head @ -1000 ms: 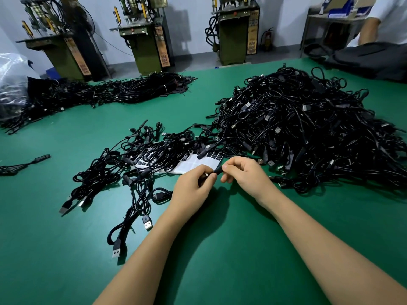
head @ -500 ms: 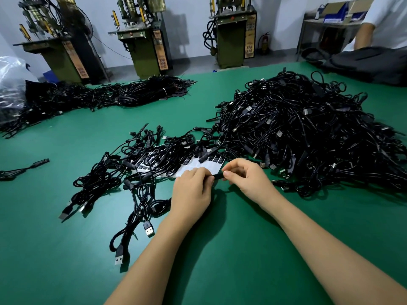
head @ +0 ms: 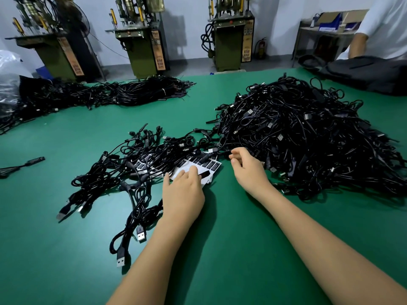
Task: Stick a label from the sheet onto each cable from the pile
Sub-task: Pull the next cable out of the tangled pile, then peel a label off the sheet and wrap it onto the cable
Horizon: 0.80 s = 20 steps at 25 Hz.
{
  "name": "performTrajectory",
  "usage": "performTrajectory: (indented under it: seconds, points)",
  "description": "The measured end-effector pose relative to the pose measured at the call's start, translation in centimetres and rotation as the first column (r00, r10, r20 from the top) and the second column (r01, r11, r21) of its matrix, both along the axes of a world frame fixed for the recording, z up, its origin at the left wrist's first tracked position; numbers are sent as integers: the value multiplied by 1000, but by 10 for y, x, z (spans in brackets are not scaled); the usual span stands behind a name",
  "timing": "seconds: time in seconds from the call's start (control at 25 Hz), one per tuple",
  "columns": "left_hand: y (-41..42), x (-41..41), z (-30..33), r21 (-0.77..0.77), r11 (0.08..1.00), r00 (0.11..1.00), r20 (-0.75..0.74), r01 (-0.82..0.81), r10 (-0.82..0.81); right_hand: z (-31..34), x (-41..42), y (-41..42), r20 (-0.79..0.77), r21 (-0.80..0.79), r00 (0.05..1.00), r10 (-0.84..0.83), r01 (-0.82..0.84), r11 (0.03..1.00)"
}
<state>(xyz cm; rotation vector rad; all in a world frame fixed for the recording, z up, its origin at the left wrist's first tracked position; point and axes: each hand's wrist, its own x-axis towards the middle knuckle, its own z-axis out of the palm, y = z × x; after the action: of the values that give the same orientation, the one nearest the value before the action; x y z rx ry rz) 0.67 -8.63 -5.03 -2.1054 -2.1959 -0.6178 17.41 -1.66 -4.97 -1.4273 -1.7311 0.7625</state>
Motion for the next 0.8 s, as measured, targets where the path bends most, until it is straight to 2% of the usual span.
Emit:
performTrajectory:
  seconds: [0.12,0.24,0.4,0.8]
  points:
    - [0,1,-1,68,991,993,-15,117,-116,0,-6,4,28,21,999,-30,29,999]
    - [2,4,-1,51,976,977,-51,210,-207,-1,-15,4,130,81,989,-69,59,995]
    - [3,3,1,56,977,977,-56,207,-204,-1,-25,4,244,76,965,-95,79,994]
    - [2,4,4,51,979,978,-89,195,-190,1,-34,12,263,-58,956,-133,153,987]
